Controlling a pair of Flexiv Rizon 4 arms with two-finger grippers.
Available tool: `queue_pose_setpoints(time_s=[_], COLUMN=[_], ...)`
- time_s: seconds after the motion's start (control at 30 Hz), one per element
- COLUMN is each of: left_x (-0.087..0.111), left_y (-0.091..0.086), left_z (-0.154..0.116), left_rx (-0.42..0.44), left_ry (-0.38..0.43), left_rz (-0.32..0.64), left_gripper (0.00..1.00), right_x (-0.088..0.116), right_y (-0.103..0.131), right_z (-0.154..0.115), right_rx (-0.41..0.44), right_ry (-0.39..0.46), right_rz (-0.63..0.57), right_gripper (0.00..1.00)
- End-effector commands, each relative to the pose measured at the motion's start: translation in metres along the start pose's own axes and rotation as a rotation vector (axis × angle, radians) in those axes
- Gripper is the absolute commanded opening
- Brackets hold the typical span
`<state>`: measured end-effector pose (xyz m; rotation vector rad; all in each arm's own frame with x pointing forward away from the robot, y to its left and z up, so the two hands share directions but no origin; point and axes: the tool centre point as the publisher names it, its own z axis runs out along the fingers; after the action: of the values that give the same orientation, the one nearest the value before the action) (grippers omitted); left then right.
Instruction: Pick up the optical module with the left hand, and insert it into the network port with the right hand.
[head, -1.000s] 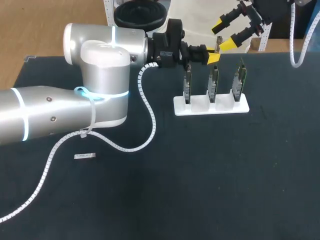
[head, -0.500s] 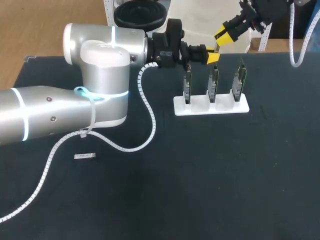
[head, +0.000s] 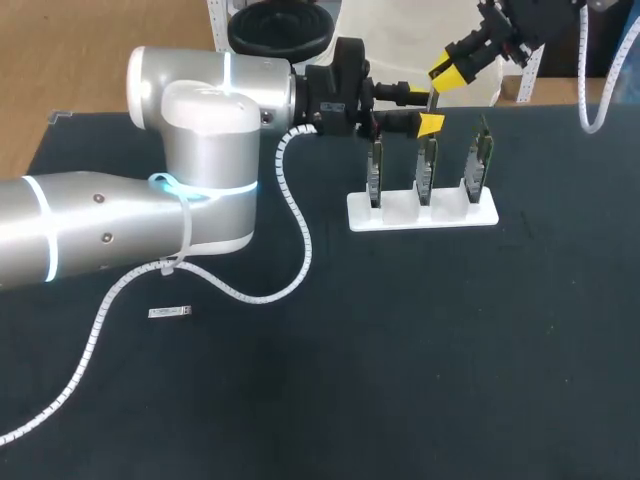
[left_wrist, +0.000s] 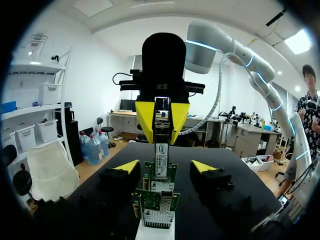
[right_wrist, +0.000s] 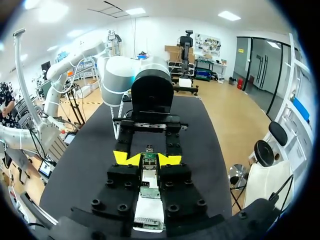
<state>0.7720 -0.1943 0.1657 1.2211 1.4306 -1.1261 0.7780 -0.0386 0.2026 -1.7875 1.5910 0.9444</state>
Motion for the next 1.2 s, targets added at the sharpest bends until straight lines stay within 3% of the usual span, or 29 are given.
queue_pose_setpoints(time_s=[0.03,0.1,0.5,0.97,1.2], left_x=[-0.001,-0.002,-0.003,0.003,0.015], left_y=[0.001,0.0,0.0,-0.004,-0.002], left_z=[0.0,-0.003,-0.017,-0.023,-0.023], left_rx=[0.003,0.017,0.003,-0.007,-0.01], left_ry=[0.013,-0.014,0.095,0.323,0.366], left_rz=[0.007,0.004,0.025,0.094,0.019], left_gripper=[1.0,1.0,1.0,1.0,1.0], right_x=[0.0,0.0,0.002,0.003,0.003], right_y=[-0.001,-0.001,-0.002,-0.004,-0.006], right_z=[0.0,-0.001,-0.001,-0.002,-0.001], right_rx=[-0.001,0.0,0.001,0.004,0.002], right_ry=[-0.002,-0.003,-0.001,-0.004,-0.007], right_rz=[-0.002,-0.002,0.002,0.004,0.003], right_gripper=[0.0,0.0,0.0,0.0,0.0])
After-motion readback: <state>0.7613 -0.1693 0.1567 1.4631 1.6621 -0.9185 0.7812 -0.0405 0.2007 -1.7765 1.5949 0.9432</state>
